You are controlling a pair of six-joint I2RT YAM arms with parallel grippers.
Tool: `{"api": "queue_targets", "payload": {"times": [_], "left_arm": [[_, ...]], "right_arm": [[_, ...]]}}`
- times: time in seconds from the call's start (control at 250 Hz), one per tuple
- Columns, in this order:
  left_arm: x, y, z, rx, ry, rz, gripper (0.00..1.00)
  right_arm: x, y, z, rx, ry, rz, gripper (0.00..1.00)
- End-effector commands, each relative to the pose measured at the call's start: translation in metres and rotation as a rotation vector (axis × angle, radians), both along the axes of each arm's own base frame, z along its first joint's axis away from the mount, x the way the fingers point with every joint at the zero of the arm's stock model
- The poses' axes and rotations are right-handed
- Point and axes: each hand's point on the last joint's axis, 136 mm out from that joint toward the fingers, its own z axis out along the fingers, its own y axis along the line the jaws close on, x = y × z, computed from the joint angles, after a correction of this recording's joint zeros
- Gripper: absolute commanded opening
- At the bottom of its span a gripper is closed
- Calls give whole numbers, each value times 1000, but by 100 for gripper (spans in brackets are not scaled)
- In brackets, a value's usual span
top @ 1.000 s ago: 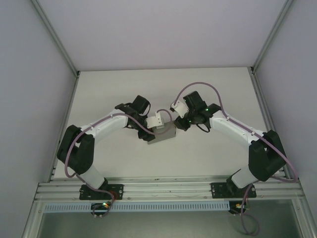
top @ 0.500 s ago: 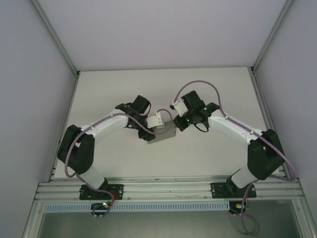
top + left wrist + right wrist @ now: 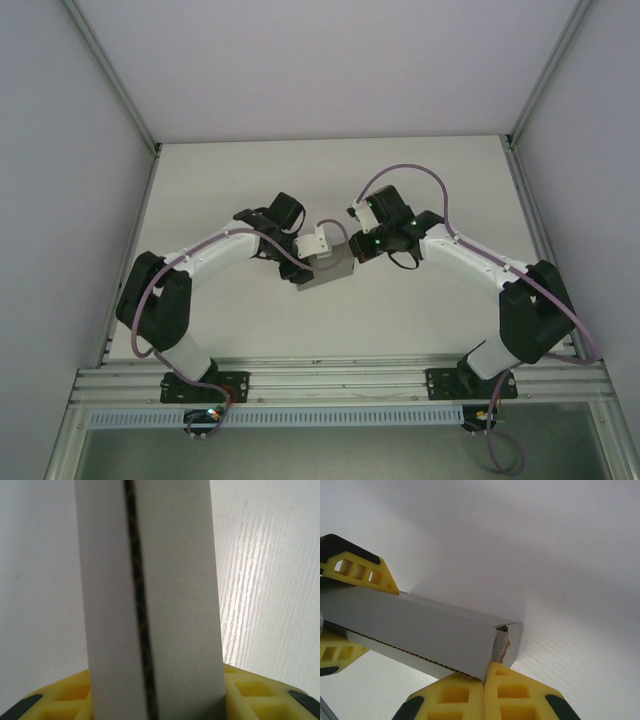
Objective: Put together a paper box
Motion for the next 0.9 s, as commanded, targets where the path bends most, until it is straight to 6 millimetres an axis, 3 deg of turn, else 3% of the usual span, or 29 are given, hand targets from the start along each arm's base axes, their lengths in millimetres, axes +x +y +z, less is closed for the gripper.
{"api": "queue_targets", "payload": {"times": [0.0,0.164,0.419,0.607,0.819,0.894], "left_arm": [[6,-12,4,-41,-24,-19,44],[6,-11,3,-34,-24,-19,45],[9,-12,4,-35,-31,-4,47],[5,-9,5,-26,-24,-9,47],[3,-10,9,-42,-27,-17,47],[5,-10,8,-38,-30,-11,47]], "right_arm": [[-23,-1,-32,-47,43,50,0],[-34,-17,-61,-147,29,92,0],[-37,-27,-74,-296,-1,91,0],[-25,-46,-57,-449,-118,56,0],[-16,-33,-33,-419,-203,126,0],[-6,-40,-25,-474,-226,97,0]]}}
